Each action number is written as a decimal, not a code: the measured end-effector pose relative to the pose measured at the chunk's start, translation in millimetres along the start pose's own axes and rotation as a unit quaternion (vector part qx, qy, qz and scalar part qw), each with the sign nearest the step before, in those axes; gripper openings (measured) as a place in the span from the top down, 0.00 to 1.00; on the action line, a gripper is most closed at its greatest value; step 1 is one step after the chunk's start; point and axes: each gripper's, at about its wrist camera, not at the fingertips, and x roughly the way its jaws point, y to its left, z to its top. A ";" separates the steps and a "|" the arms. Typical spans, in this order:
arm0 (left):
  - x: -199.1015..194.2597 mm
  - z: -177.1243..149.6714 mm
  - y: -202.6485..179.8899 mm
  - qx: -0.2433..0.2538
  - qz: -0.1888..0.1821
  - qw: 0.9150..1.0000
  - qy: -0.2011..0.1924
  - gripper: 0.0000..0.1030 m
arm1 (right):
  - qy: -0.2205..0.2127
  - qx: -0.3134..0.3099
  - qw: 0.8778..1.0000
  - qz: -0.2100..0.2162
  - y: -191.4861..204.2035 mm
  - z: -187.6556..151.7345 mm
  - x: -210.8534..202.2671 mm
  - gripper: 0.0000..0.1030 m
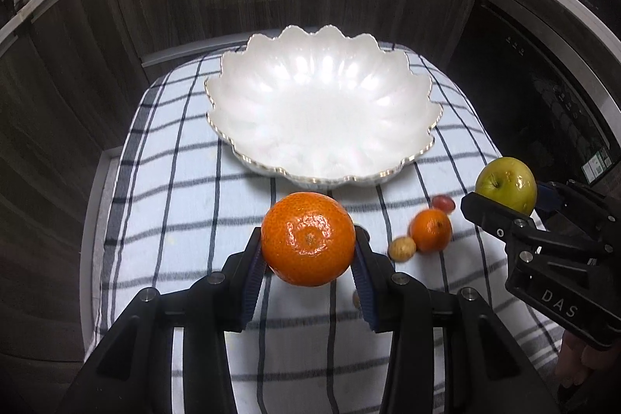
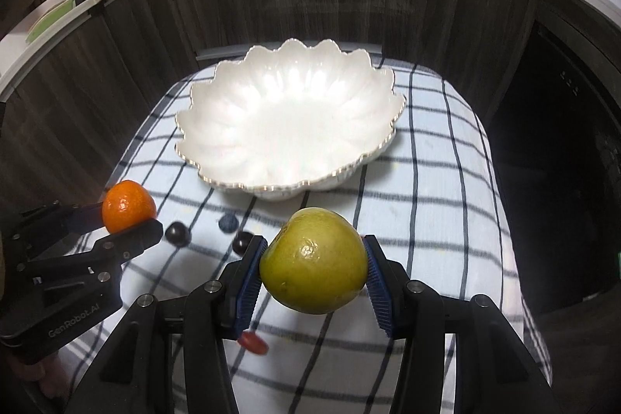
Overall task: Organize fruits
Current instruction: 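Lift the mandarin with the left tool while the right tool lifts the green apple over the bowl, then open the right tool to drop the green apple while the left tool releases the mandarin into the bowl, then withdraw both tools from the bowl back toward the remaining fruits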
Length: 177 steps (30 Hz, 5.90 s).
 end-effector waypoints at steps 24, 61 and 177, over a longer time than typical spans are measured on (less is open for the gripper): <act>34.9 72.2 18.8 -0.003 0.011 1.000 -0.010 0.59 | -0.019 -0.012 1.000 -0.012 -10.6 73.8 37.6 0.51; 107.4 98.4 33.9 -0.021 0.013 0.999 0.043 0.59 | 0.034 0.003 0.999 -0.024 -27.2 101.4 113.1 0.51; -13.8 15.0 -20.6 -0.005 0.044 0.997 -0.064 0.03 | -0.049 -0.001 0.998 -0.047 -20.0 22.4 -14.5 0.17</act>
